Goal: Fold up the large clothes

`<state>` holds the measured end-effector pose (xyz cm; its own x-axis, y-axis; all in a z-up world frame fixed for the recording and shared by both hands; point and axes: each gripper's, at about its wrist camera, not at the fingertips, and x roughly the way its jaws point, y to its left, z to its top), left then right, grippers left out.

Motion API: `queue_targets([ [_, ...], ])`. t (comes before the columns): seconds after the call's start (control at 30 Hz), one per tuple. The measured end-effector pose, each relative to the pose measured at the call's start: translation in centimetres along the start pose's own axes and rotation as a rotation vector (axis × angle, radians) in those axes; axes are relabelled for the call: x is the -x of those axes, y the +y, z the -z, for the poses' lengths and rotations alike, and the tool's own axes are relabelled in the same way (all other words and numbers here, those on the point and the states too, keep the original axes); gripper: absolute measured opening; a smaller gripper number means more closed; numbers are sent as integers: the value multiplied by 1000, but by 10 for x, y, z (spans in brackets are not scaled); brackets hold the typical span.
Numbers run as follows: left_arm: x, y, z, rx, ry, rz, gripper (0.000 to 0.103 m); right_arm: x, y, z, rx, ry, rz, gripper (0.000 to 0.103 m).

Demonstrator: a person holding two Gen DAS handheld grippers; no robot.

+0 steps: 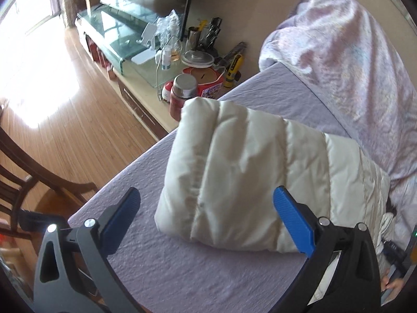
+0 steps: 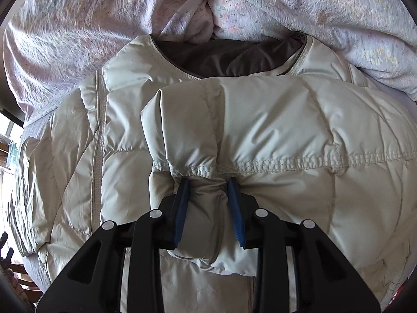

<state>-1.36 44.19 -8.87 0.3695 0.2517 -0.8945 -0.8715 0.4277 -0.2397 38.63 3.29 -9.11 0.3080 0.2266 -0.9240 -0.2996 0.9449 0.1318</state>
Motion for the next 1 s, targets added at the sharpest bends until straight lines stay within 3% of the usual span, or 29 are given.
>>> queue_targets([
  [0.23, -23, 17, -1, 88, 73, 39, 80, 4, 3, 5, 7, -3, -10, 33],
  [0.33, -20, 15, 2, 94, 50, 52, 71, 5, 1, 6, 7, -3, -20, 33],
  [0.5, -19, 15, 5, 126, 42, 89, 33, 6, -1, 6, 2, -6, -28, 33],
  [0.6, -14, 10, 5, 134, 23, 101, 17, 6, -2, 8, 6, -8, -31, 33],
  [0.73, 0, -9, 1, 103, -13, 94, 12, 6, -2, 8, 15, -7, -33, 33],
  [1.0, 54, -90, -12, -64, -133, 197, 10, 10, -8, 9, 3, 8, -76, 34],
])
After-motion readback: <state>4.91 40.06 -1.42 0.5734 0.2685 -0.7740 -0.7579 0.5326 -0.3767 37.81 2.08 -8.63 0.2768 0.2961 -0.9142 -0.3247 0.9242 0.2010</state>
